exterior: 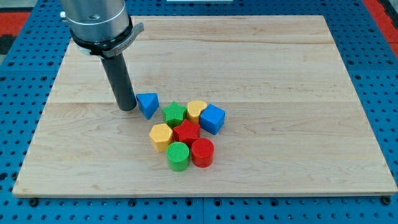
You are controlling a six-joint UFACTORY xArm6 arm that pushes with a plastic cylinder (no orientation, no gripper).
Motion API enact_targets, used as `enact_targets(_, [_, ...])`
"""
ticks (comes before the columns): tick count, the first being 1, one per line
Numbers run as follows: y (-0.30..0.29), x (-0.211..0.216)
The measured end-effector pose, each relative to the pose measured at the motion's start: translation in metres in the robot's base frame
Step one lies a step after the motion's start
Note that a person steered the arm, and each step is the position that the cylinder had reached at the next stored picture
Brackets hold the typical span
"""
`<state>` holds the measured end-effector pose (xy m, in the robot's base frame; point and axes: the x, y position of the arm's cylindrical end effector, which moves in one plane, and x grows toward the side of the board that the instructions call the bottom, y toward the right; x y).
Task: Move the green star slightly towards the center of the board
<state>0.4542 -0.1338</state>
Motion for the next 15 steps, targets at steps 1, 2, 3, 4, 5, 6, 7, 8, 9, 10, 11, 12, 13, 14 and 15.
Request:
enact_targets(1, [0.0, 0.0])
enact_targets(2, [0.0, 0.001])
enact_targets(3, [0.0, 0.004])
enact_targets(4, [0.0, 0.004])
enact_targets(5, [0.0, 0.006])
enact_targets(6, [-0.002, 0.01])
enact_targets(7, [-0.015, 0.006])
enact_targets(8, [-0.052, 0.06])
enact_targets(9, [-0.004, 0.14])
enact_targets(10, [0.045, 0.152])
enact_targets(11, [0.056, 0.143])
enact_targets(12, [0.065, 0.128])
enact_targets(13, [0.065, 0.128])
enact_targets(14, [0.093, 0.147])
enact_targets(15, [0.116, 0.162])
